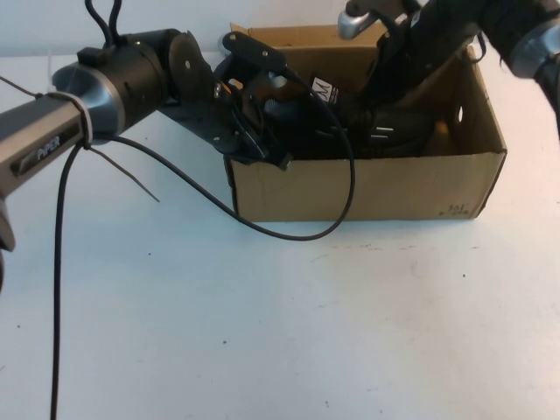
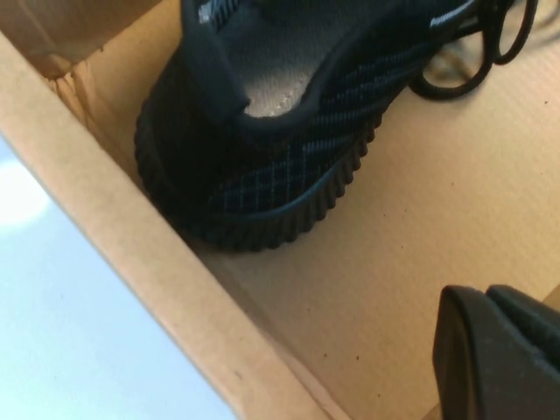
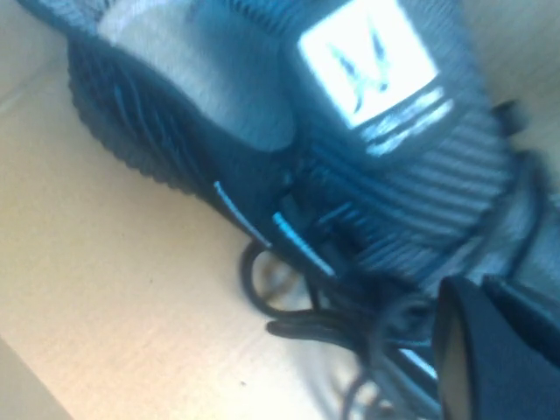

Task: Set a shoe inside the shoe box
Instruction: Adjust the shoe

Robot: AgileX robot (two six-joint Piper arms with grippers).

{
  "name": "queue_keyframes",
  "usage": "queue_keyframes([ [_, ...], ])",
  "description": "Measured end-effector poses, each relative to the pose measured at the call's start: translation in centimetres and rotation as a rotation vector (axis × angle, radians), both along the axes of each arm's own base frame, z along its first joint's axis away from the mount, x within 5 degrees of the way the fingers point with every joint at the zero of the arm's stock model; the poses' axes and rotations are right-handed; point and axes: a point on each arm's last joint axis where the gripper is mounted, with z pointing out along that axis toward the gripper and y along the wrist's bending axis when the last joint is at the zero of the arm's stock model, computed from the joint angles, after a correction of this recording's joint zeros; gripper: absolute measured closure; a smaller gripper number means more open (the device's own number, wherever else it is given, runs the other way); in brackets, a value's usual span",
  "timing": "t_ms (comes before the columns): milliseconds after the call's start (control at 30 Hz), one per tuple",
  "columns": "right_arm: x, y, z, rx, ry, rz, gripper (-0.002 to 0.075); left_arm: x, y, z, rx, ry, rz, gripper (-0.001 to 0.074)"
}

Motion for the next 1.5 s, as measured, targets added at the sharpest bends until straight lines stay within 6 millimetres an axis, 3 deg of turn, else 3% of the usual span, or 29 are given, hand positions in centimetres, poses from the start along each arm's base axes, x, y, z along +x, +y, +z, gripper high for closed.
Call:
queue_keyframes([
  [267, 1.0, 0.4, -4.6, -0.017, 0.084, 0.002, 0.0742, 0.1, 0.3, 0.0, 0.001, 0.006, 0.010, 0.0736],
  [667, 1.5, -0.7, -5.9, -0.115, 0.101, -0.099, 0.0743, 0.2, 0.5, 0.0, -0.002, 0.009, 0.017, 0.0736],
  [1000, 1.4, -1.1, -4.7, -0.071, 0.094, -0.109, 0.0743, 0.1, 0.5, -0.1, 0.004, 0.011, 0.014, 0.0736],
  [1133, 0.9, -1.1, -2.2, -0.009, 0.068, -0.098, 0.0743, -0.2, 0.9, 0.8, 0.018, 0.010, 0.003, 0.0736],
  [1233, -0.2, -0.9, 1.5, 0.065, 0.022, -0.082, 0.0743, -0.9, 1.4, 2.9, 0.015, -0.025, 0.001, 0.0736],
  [1500, -5.2, -1.5, 12.8, 0.241, -0.131, -0.063, 0.0743, -6.0, 4.2, 13.3, -0.072, -0.187, 0.024, 0.0736],
])
